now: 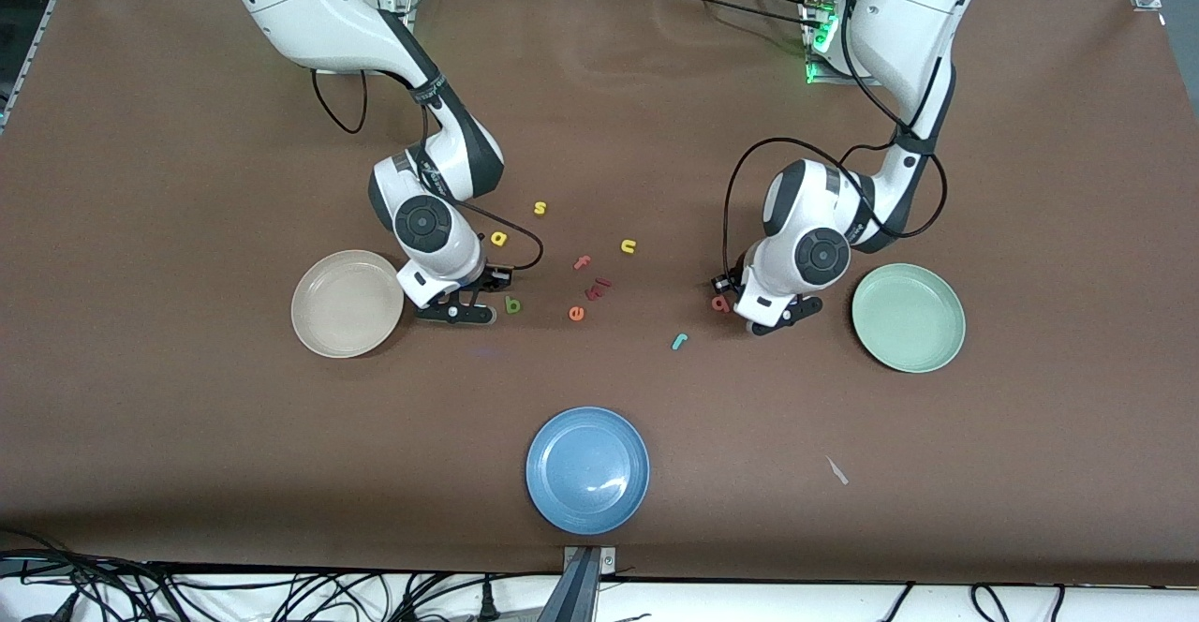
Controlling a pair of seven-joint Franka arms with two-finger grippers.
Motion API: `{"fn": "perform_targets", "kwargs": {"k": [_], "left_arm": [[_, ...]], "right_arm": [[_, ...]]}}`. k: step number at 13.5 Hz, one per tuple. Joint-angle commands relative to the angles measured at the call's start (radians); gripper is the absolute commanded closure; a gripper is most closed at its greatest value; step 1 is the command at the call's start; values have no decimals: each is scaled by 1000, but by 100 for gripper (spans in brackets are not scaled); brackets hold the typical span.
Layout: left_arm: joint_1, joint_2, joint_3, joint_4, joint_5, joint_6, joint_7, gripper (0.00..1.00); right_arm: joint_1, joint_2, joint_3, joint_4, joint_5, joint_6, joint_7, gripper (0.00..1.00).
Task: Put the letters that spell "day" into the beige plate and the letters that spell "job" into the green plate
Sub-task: 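Release the blue o on the green plate and cyan y on the cream plate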
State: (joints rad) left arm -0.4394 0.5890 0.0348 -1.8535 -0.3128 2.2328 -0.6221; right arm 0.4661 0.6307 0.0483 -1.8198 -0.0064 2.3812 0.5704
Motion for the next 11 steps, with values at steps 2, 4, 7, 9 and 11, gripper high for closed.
{"fn": "perform_targets", "kwargs": {"k": [2, 4, 7, 9, 11], "left_arm": [[129, -179, 7, 26, -5, -258, 106, 95], [230, -213, 5, 27, 104, -326, 175, 95], [362, -186, 7, 27, 262, -343, 301, 95], [441, -134, 7, 30, 285, -325, 389, 95], [478, -57, 7, 49, 285, -270, 438, 94]], "right_arm": [[3, -80, -62, 33, -7, -124, -127, 85], [2, -104, -109, 63, -6, -204, -211, 85], [-1, -117, -217, 53, 0, -228, -396, 85], [-30, -106, -263, 16, 8, -214, -489, 85], [-90, -80, -261, 1, 8, -206, -544, 85]]}}
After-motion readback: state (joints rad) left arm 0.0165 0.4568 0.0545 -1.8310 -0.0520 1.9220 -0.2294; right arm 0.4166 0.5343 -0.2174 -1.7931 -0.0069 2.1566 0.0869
